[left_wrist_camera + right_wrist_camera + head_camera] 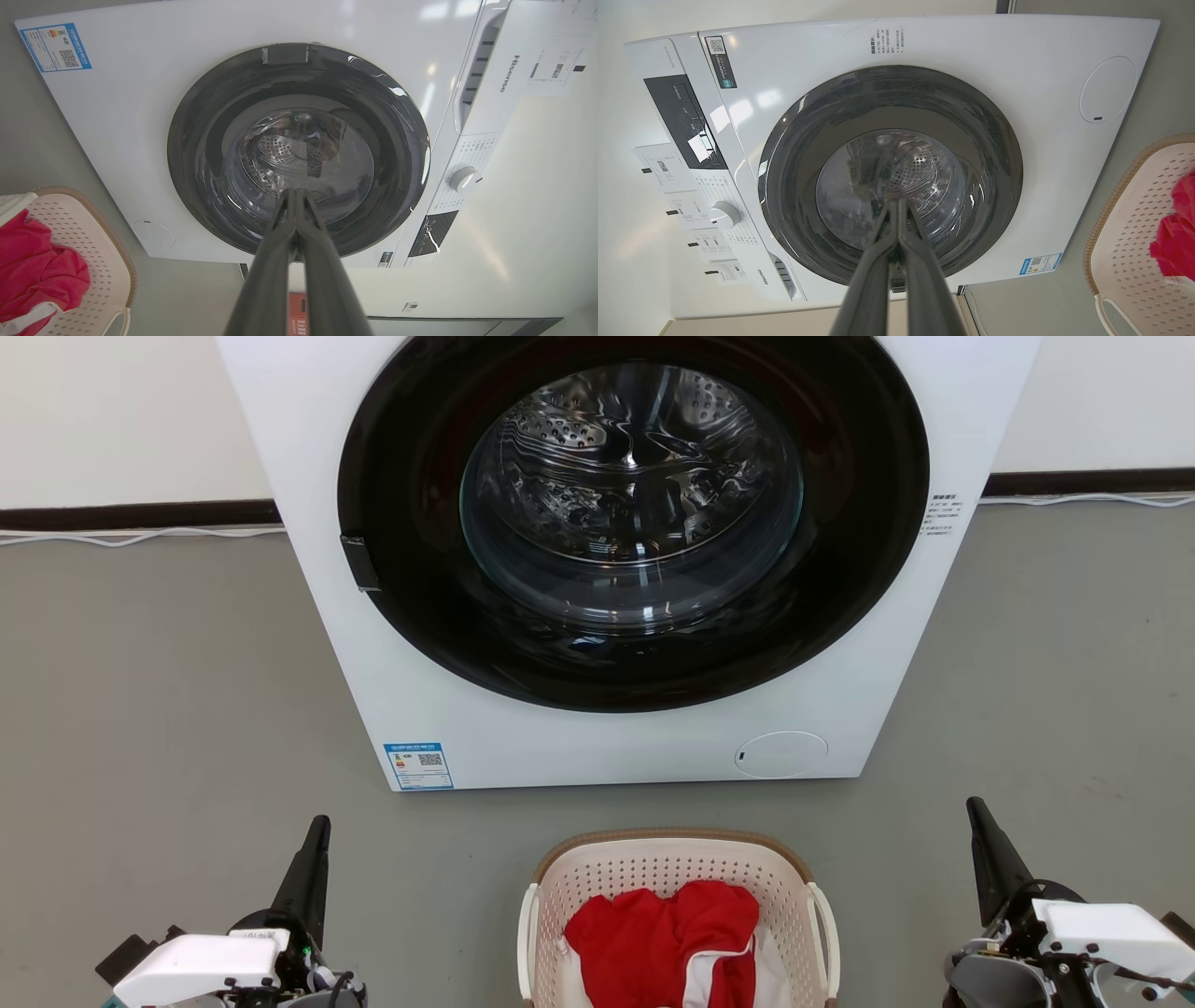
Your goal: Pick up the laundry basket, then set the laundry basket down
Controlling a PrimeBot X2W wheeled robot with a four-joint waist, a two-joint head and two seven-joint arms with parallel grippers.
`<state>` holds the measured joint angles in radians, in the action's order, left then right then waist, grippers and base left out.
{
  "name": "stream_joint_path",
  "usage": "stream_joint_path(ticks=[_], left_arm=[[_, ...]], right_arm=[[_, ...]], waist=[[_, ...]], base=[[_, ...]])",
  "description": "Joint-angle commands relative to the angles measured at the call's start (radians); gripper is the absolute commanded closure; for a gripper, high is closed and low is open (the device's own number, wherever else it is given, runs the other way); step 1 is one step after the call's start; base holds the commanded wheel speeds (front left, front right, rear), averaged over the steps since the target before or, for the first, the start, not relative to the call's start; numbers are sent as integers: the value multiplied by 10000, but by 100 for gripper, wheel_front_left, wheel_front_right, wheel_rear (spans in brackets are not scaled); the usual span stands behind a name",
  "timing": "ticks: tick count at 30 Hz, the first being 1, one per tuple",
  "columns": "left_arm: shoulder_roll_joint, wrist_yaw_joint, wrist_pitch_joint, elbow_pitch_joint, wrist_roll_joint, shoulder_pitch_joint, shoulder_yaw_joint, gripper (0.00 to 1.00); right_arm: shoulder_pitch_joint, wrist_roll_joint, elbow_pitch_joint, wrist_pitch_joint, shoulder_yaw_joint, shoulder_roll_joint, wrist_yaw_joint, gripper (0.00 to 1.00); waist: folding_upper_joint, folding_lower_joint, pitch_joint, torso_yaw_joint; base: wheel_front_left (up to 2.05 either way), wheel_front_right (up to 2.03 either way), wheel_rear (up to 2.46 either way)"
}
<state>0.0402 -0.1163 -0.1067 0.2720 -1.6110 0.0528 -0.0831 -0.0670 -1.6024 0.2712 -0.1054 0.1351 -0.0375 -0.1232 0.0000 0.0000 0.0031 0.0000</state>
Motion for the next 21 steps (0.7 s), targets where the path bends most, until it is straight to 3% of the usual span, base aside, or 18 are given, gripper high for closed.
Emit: stream_joint_path(ticks=[1, 21], left_arm=[[104, -144, -70, -270, 30, 553, -313, 100], [103, -144, -71, -270, 31, 553, -315, 100]], right_arm=[[-409, -67, -265, -75, -218, -127, -75, 100], [-409, -67, -265, -75, -218, -127, -75, 100]], waist=[[0, 0, 0, 0], [0, 0, 0, 0]], base=[[0, 0, 0], [0, 0, 0]])
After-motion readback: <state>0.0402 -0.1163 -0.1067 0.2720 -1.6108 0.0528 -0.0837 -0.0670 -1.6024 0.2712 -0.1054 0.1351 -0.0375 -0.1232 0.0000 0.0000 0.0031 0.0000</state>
